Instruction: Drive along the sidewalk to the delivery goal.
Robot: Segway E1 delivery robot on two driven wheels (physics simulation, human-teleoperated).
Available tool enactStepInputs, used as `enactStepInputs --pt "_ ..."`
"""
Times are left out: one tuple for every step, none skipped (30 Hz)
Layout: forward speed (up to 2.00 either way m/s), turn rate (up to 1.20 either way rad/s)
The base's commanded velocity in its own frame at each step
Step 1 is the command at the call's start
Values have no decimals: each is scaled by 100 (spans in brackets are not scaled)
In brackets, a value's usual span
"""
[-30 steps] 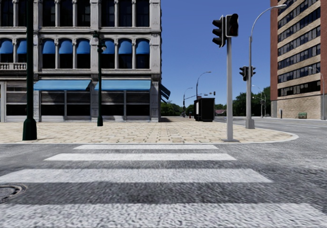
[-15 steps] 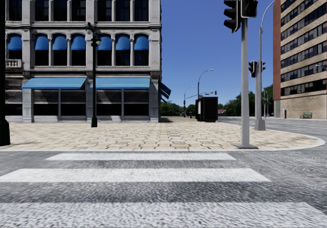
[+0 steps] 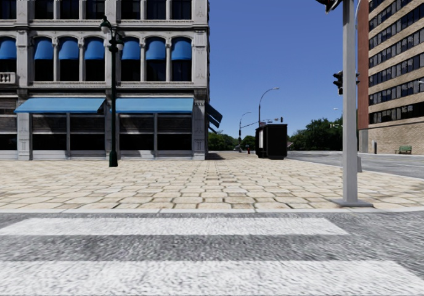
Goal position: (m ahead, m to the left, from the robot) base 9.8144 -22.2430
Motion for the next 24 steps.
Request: enactStepInputs --pt "200 0" --pt "200 0" --pt "200 0" --pt "200 0" --pt "200 0" --pt "200 0" --pt "200 0" --pt "200 0" --pt "200 0" --pt "200 0" --pt "200 0" --pt "200 0" --pt "200 0" --pt "200 0" --pt "200 0" --pt "200 0" --pt "200 0" --pt "200 0" --pt "200 0" --pt "200 0" --pt "200 0" --pt "200 0" --pt "200 0" --pt "200 0"
